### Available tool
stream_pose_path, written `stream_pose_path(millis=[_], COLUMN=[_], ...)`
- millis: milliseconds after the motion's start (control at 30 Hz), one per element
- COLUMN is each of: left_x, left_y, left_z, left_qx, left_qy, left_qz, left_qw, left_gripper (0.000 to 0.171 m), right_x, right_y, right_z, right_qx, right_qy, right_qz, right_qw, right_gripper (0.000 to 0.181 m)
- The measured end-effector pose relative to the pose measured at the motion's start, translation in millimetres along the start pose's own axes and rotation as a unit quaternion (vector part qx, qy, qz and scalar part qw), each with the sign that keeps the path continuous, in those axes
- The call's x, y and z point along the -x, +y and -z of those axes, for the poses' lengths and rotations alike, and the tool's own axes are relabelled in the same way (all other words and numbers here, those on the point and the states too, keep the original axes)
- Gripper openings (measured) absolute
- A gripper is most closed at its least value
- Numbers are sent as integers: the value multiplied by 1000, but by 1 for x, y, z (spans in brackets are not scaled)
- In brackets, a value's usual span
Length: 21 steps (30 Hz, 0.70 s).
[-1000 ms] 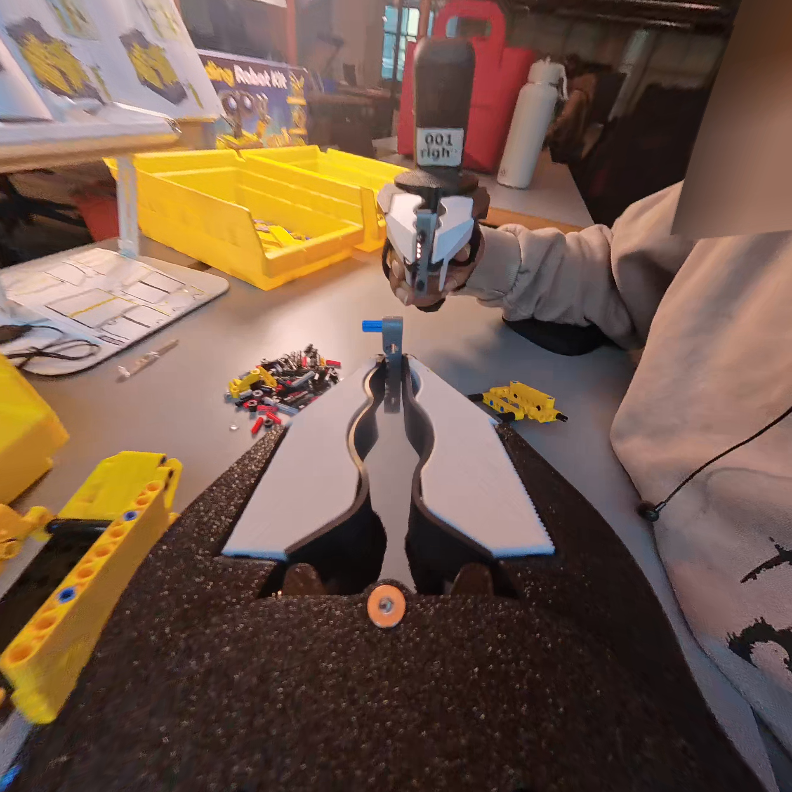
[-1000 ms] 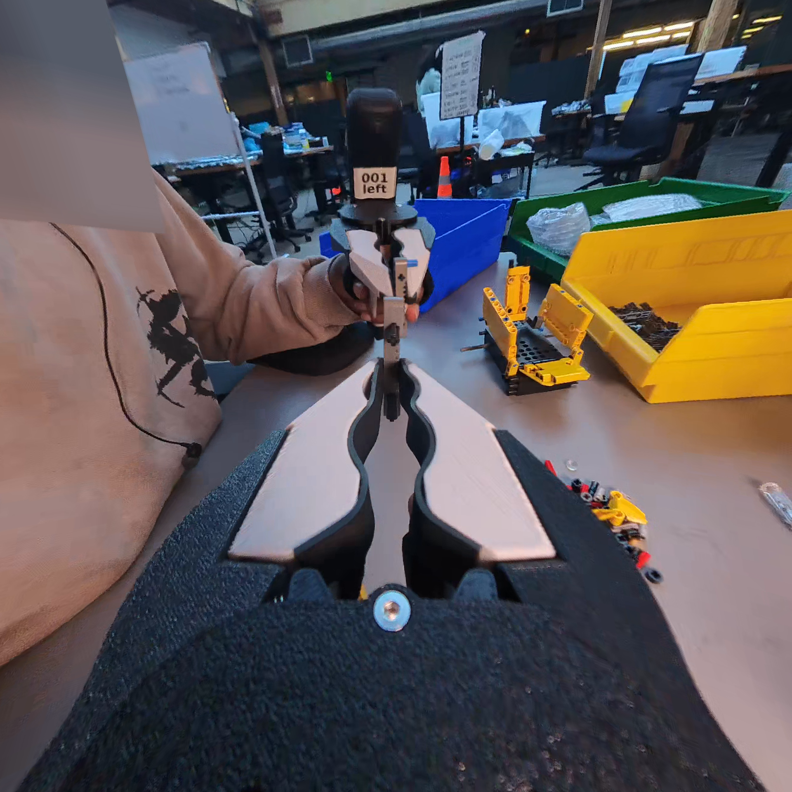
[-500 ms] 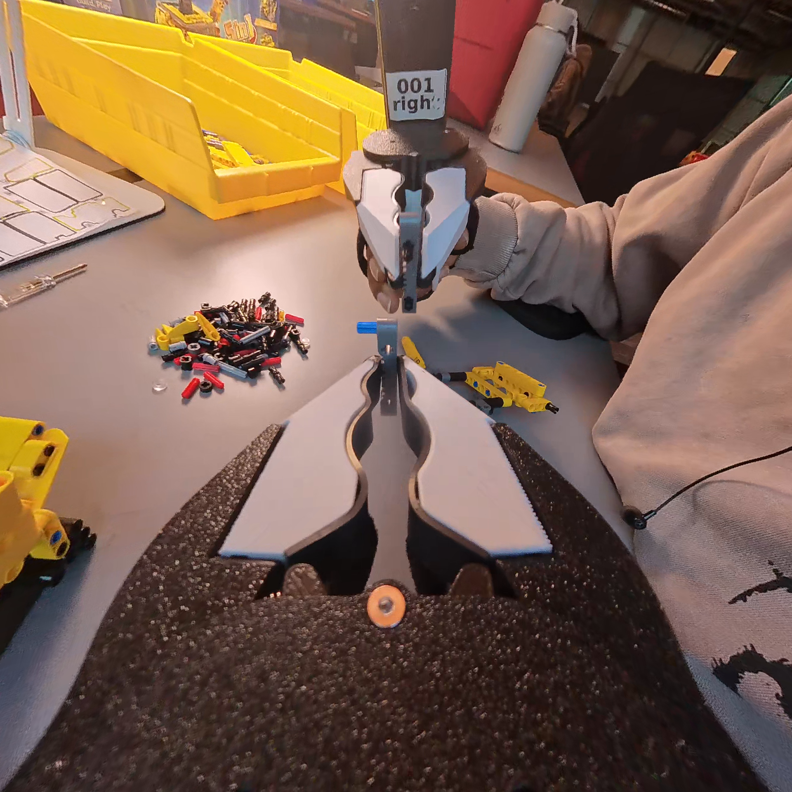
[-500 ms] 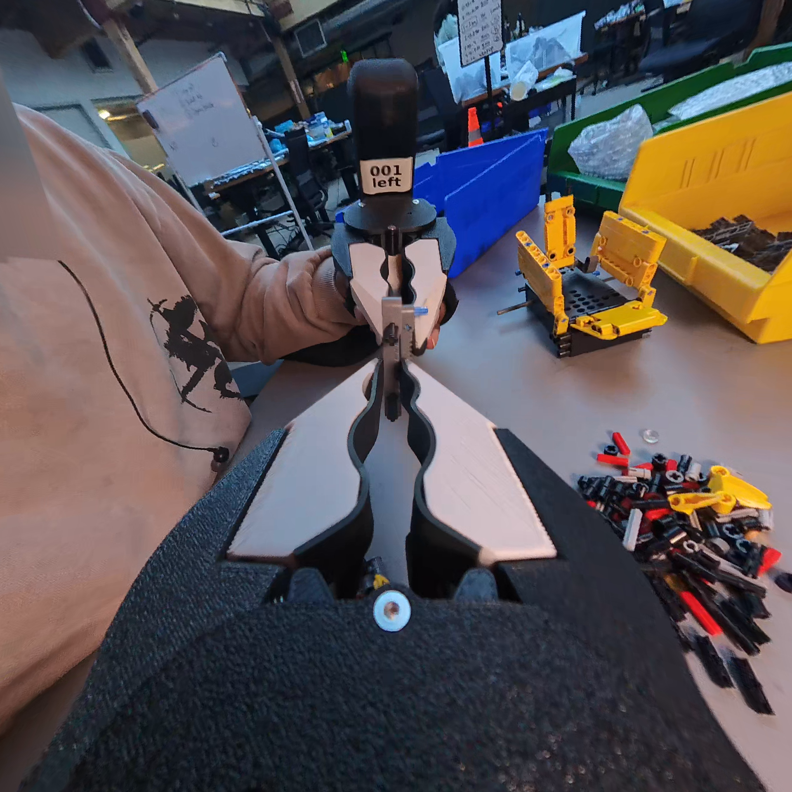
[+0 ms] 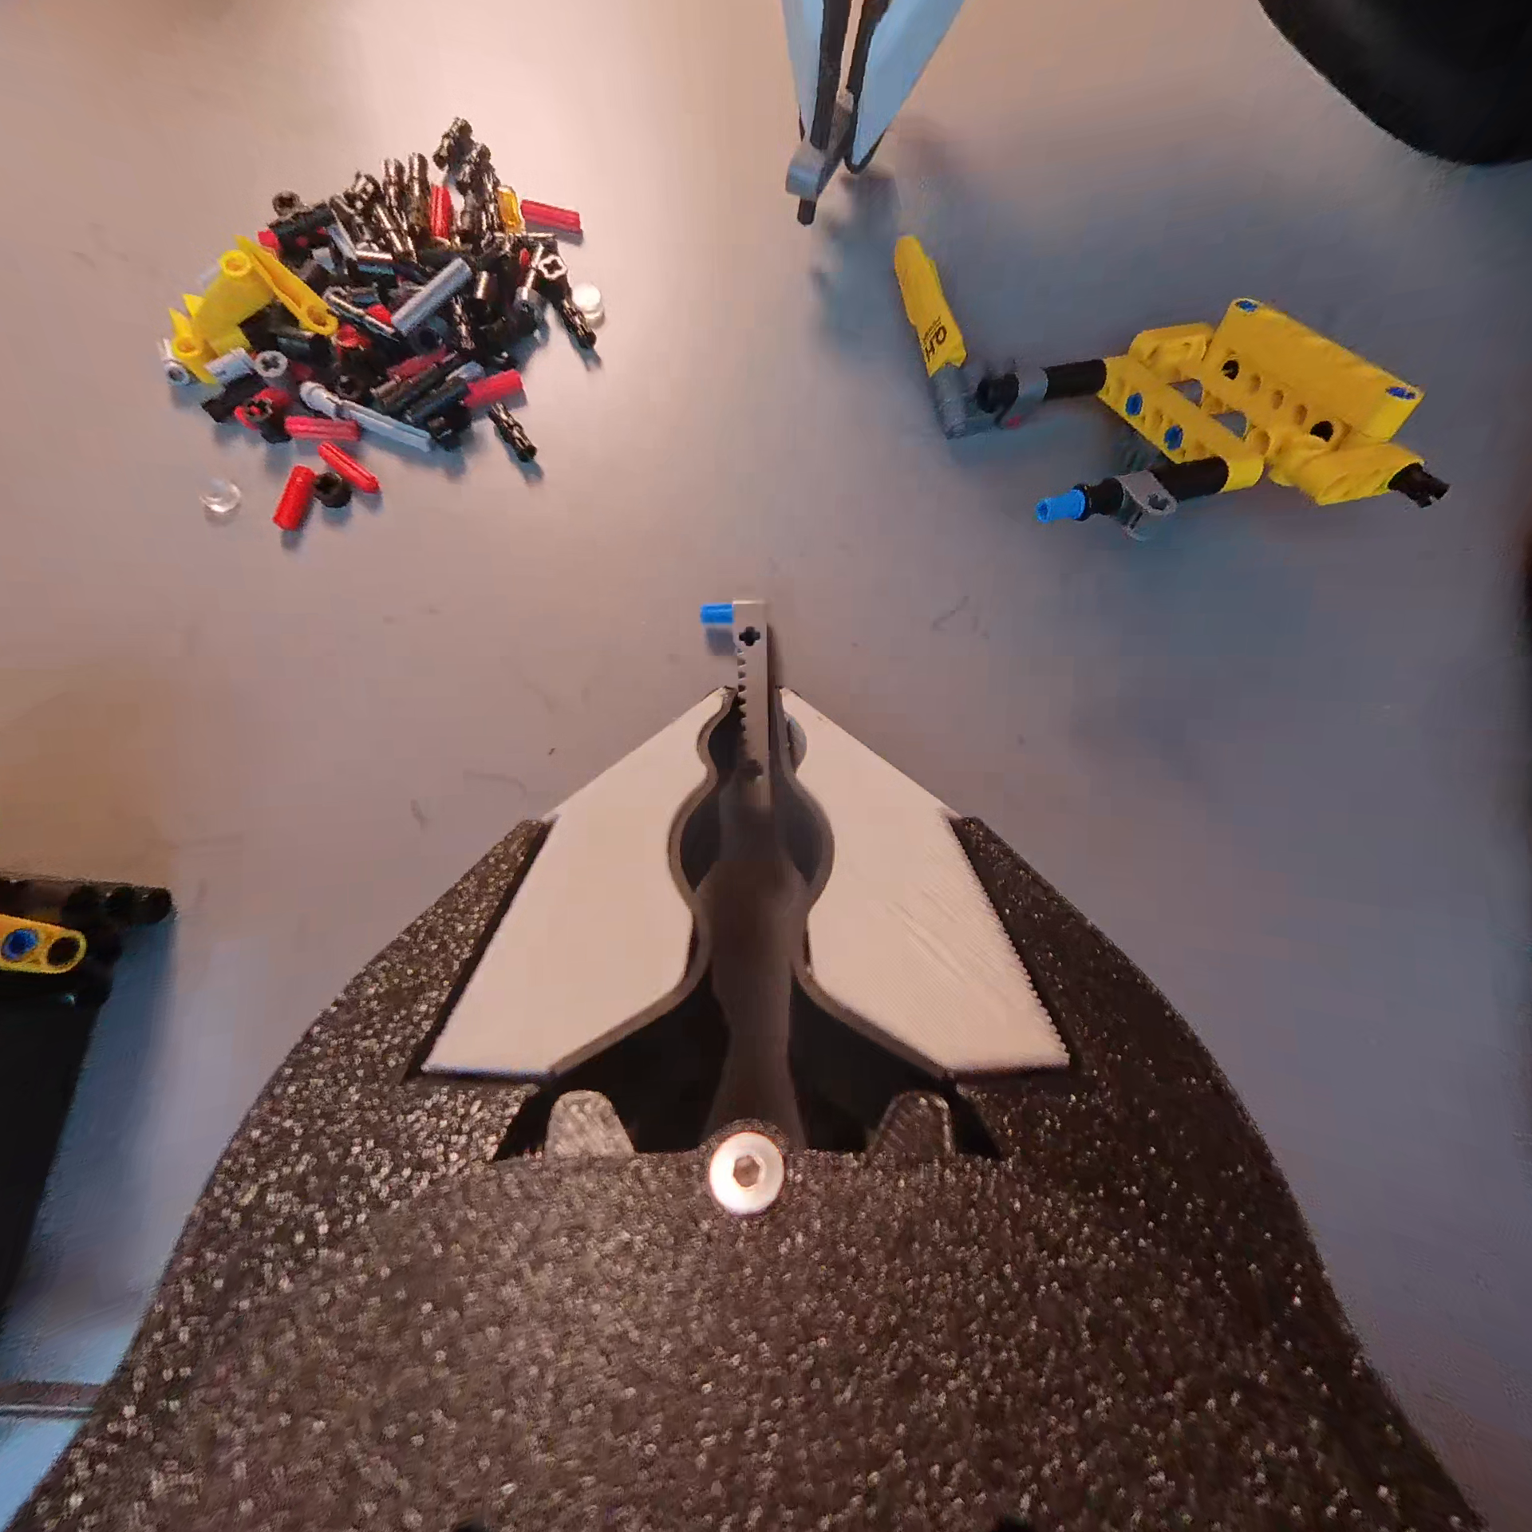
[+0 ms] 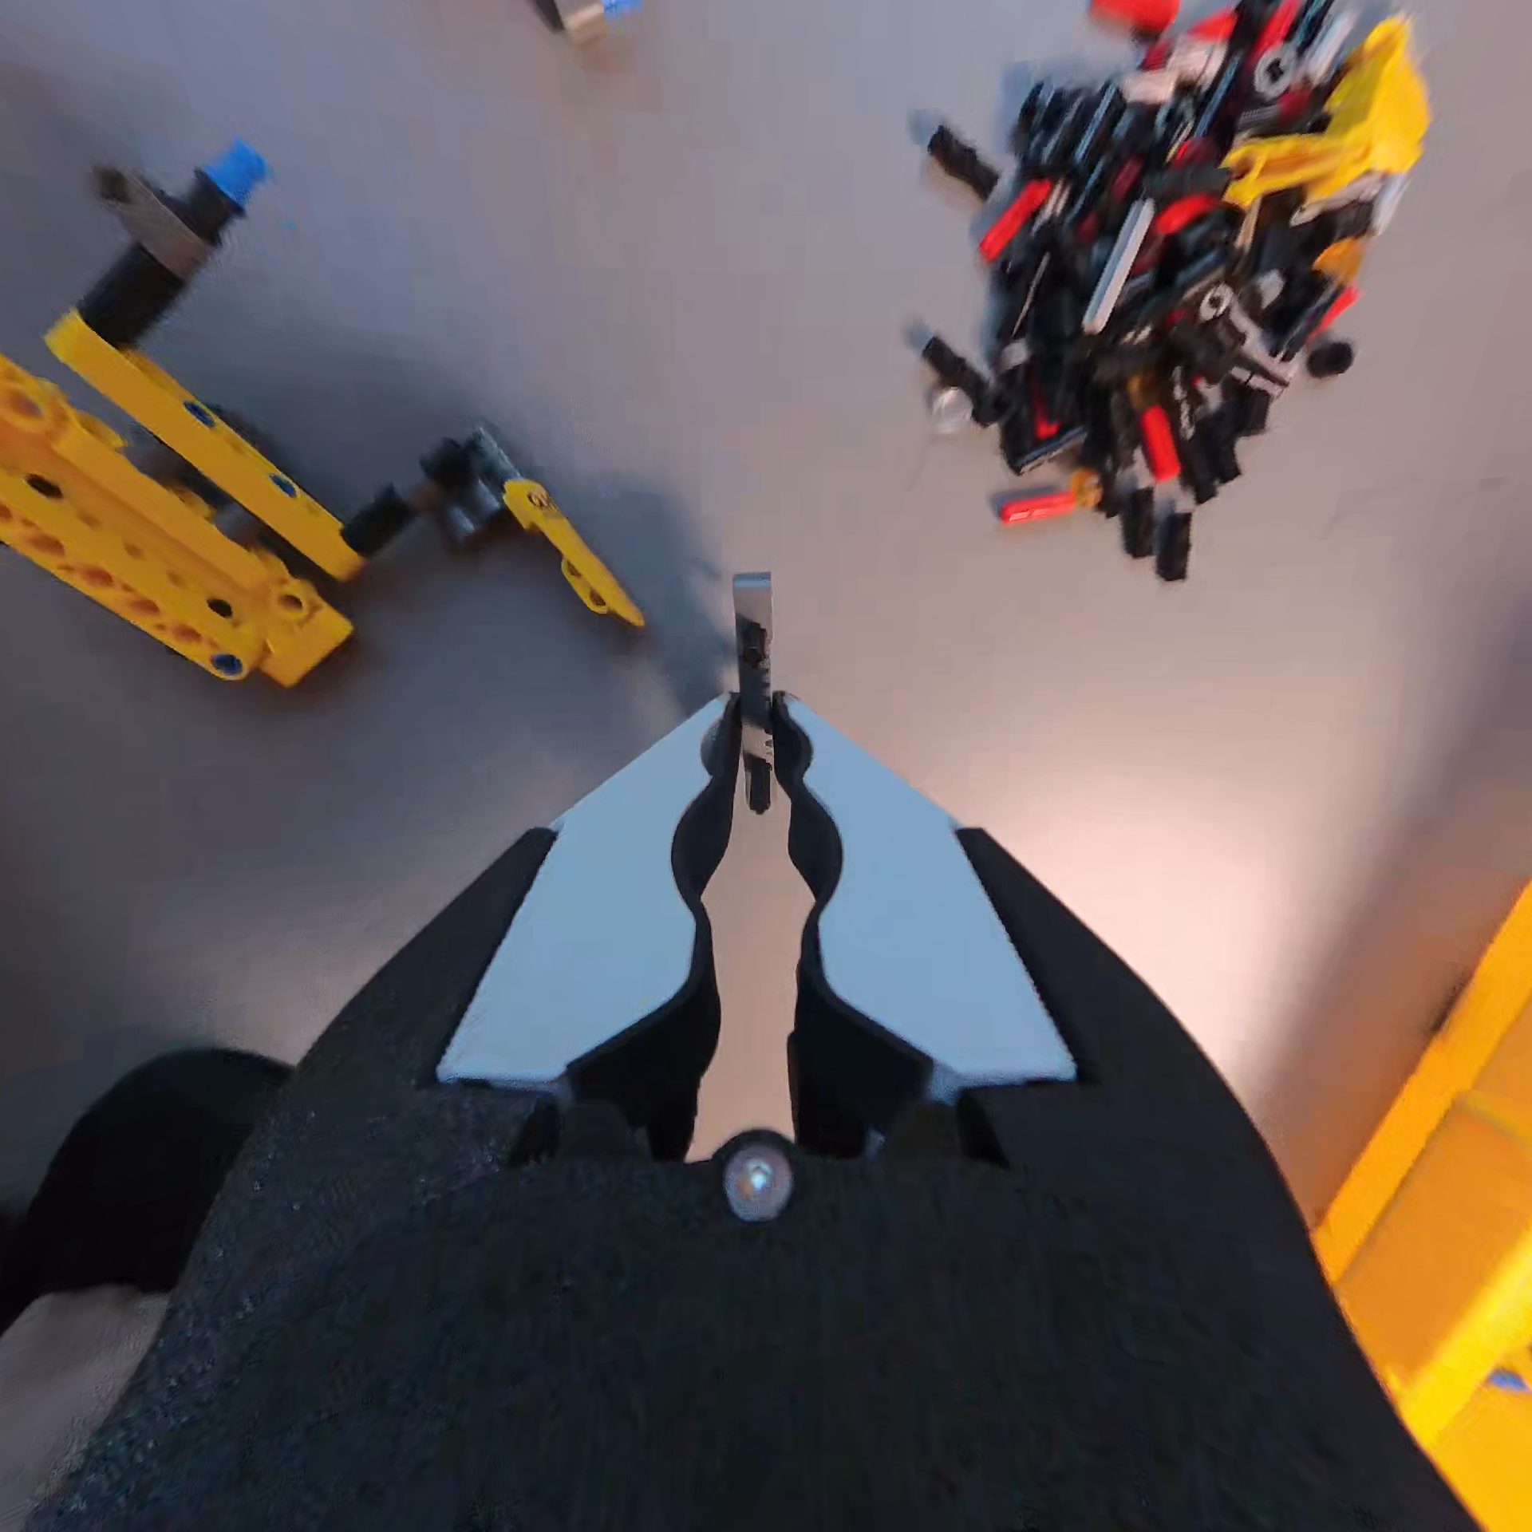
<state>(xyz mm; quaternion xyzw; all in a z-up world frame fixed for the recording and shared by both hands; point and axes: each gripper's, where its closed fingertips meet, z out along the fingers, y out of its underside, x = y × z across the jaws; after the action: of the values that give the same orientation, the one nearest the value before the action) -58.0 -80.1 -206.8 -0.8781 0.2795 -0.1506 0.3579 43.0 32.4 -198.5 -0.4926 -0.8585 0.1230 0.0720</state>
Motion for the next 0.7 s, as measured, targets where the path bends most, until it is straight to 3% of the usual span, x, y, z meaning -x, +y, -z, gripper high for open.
stream_pose_path(millis=[267, 533, 700], left_x=[1, 3, 8], left_y=[1, 2, -1], left_z=[1, 1, 3], left_qx=[1, 2, -7], left_qy=[-11, -17, -34], left_qz=[-7, -12, -17], left_qw=[1000, 1000, 999], left_gripper=[14, 15, 16], right_x=[-3, -4, -11], right_y=[6, -2, -6], right_z=[-8, -6, -2], right_qx=[20, -14, -44], right_qy=[10, 18, 24], right_qz=[1, 22, 12], right_qw=[1000, 999, 999], right_gripper=[16, 10, 16])
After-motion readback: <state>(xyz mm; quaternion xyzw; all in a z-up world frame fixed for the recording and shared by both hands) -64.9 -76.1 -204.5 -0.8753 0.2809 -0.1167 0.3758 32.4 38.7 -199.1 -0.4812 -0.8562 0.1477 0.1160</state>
